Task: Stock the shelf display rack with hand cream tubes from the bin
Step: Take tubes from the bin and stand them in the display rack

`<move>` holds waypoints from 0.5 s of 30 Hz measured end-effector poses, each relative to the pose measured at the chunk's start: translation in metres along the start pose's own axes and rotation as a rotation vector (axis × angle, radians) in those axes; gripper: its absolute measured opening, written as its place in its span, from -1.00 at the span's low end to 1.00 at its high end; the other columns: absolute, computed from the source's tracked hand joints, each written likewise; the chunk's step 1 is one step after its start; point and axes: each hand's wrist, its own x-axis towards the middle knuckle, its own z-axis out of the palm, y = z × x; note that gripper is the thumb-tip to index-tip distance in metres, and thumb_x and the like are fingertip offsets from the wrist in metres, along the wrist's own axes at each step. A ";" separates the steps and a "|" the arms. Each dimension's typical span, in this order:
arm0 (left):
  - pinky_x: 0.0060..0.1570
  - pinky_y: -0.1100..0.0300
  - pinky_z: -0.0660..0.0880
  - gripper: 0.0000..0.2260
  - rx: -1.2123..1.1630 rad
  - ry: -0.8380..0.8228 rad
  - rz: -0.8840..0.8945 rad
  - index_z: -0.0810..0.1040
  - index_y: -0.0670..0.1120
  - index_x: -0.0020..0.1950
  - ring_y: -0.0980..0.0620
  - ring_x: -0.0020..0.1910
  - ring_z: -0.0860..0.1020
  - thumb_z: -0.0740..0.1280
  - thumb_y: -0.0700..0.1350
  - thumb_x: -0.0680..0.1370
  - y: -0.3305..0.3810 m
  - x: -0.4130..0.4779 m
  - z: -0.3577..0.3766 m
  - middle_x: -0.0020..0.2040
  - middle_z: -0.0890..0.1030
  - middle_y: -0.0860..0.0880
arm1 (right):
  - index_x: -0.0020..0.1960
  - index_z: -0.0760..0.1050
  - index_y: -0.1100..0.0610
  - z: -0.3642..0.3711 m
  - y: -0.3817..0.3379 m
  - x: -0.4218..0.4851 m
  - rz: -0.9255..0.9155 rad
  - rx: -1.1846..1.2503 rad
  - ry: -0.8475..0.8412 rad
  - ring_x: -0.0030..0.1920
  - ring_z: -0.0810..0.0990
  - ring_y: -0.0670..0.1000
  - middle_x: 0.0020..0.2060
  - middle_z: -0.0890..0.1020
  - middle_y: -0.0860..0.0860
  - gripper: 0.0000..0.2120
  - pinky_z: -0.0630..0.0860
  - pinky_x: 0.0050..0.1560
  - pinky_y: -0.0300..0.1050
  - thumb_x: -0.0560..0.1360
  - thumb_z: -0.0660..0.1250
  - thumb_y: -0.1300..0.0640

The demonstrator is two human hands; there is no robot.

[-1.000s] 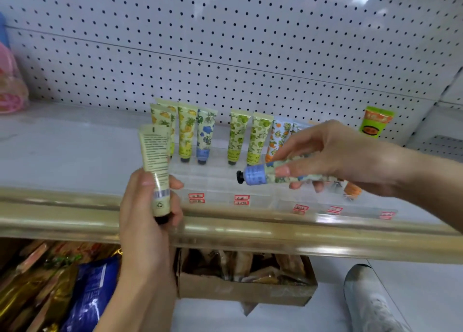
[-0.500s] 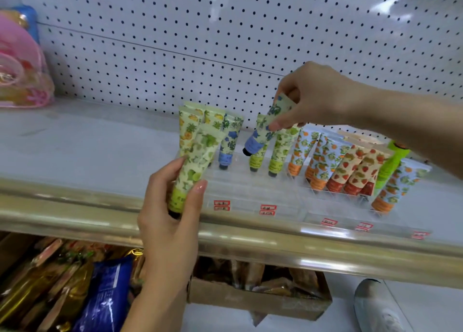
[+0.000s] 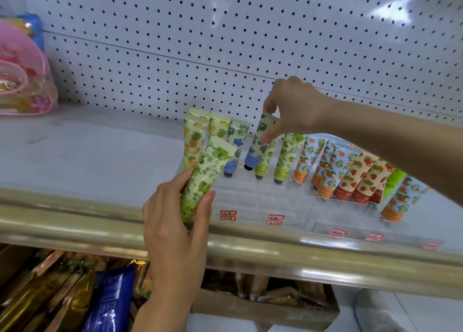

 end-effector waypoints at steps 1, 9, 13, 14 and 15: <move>-0.01 0.14 0.39 -0.66 -0.002 0.002 -0.006 0.44 -0.01 0.27 0.23 0.01 0.42 0.21 0.08 0.54 0.000 0.000 0.000 0.05 0.45 0.19 | 0.05 0.56 0.20 0.001 -0.001 0.002 0.006 -0.013 -0.010 0.17 0.34 0.12 -0.03 0.44 0.03 -0.46 0.24 0.03 -0.05 0.25 0.53 -0.15; -0.04 0.20 0.41 -0.66 -0.026 -0.002 -0.038 0.44 -0.02 0.27 0.13 0.02 0.47 0.22 0.07 0.54 -0.002 0.001 0.001 0.06 0.49 0.14 | 0.11 0.57 0.29 0.010 0.000 0.017 0.033 -0.067 -0.065 0.18 0.32 0.14 0.09 0.53 0.17 -0.36 0.22 0.06 0.00 0.25 0.53 -0.17; -0.07 0.33 0.39 -0.67 -0.025 -0.003 -0.038 0.42 0.03 0.27 0.14 0.01 0.46 0.22 0.08 0.53 -0.003 0.001 0.002 0.05 0.48 0.16 | 0.11 0.57 0.29 0.013 -0.002 0.021 0.031 -0.078 -0.097 0.18 0.32 0.14 0.10 0.53 0.17 -0.36 0.22 0.07 0.02 0.25 0.52 -0.17; -0.07 0.36 0.39 -0.67 -0.027 -0.003 -0.039 0.42 0.03 0.27 0.15 0.01 0.46 0.22 0.08 0.53 -0.003 0.001 0.002 0.05 0.48 0.17 | 0.11 0.57 0.28 0.014 -0.002 0.022 0.028 -0.081 -0.106 0.17 0.31 0.14 0.10 0.53 0.17 -0.36 0.21 0.06 0.01 0.25 0.52 -0.17; -0.07 0.39 0.38 -0.68 -0.027 -0.004 -0.038 0.42 0.03 0.27 0.15 0.00 0.46 0.22 0.07 0.53 -0.003 0.001 0.002 0.05 0.48 0.17 | 0.11 0.57 0.28 0.015 -0.002 0.023 0.026 -0.083 -0.113 0.17 0.31 0.13 0.10 0.54 0.17 -0.36 0.19 0.04 0.00 0.25 0.52 -0.18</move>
